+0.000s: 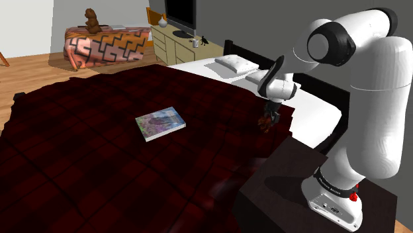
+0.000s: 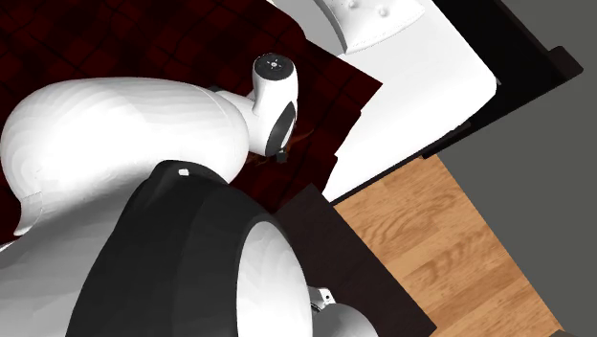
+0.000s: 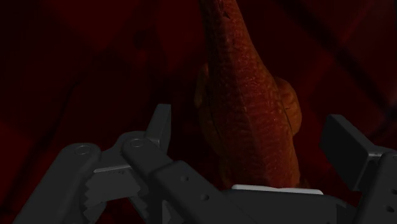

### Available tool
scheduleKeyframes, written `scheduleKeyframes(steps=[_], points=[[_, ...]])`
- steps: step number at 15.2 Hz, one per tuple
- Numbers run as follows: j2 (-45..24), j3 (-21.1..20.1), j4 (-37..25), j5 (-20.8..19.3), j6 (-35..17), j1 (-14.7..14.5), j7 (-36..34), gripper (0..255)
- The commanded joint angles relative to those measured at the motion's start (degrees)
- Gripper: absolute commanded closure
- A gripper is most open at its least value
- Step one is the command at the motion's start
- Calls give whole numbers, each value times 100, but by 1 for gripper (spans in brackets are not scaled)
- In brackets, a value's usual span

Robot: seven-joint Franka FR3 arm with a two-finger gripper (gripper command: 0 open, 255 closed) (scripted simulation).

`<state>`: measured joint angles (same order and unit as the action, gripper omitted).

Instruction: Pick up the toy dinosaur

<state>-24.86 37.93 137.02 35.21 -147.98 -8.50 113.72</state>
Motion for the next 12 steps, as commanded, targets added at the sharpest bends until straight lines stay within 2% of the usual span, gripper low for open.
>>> scheduleKeyframes(steps=[1,10,12], points=[[-25,-27,-6,34,-17,23,27,255],[-23,-23,-9,28,-11,19,20,255],[141,142,35,-168,78,-107,-119,255]])
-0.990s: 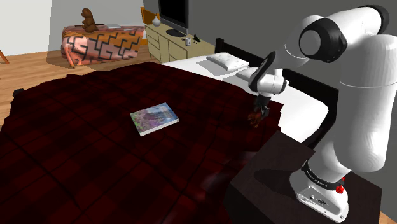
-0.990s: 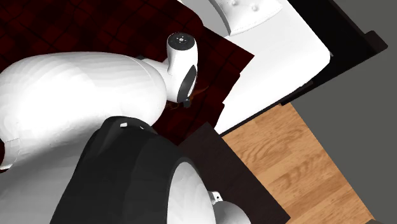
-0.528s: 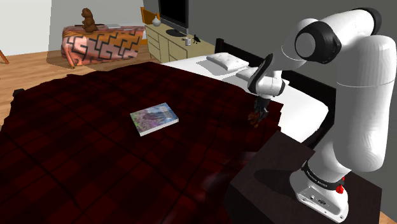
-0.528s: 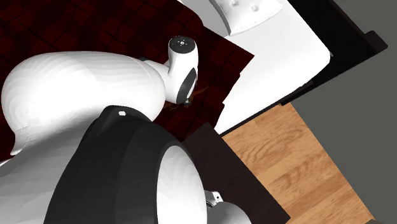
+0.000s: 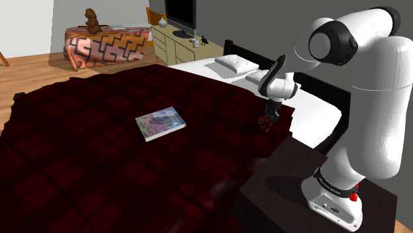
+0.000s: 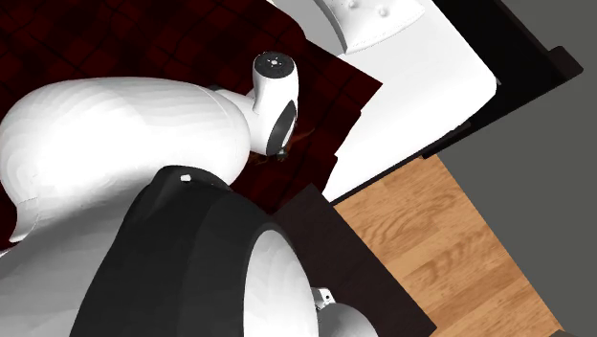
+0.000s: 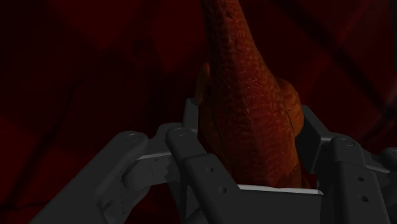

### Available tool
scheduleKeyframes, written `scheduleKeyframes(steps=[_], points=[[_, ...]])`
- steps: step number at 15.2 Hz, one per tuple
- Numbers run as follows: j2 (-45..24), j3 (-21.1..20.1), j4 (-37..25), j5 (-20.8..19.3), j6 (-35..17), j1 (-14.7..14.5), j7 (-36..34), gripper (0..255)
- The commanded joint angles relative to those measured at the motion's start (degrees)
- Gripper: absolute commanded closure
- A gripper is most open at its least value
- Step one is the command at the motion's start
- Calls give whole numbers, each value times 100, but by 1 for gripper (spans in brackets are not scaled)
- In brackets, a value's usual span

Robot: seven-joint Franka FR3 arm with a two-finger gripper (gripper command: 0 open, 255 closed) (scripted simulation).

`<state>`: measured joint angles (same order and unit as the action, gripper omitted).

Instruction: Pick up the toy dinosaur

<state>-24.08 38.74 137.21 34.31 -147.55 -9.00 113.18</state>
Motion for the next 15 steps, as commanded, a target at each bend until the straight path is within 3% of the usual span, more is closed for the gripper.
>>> scheduleKeyframes(steps=[1,13,15], points=[[146,144,37,-178,80,-121,-136,255],[1212,1108,164,-1569,667,-858,-1126,255],[1227,1115,165,-1589,674,-862,-1141,255]])
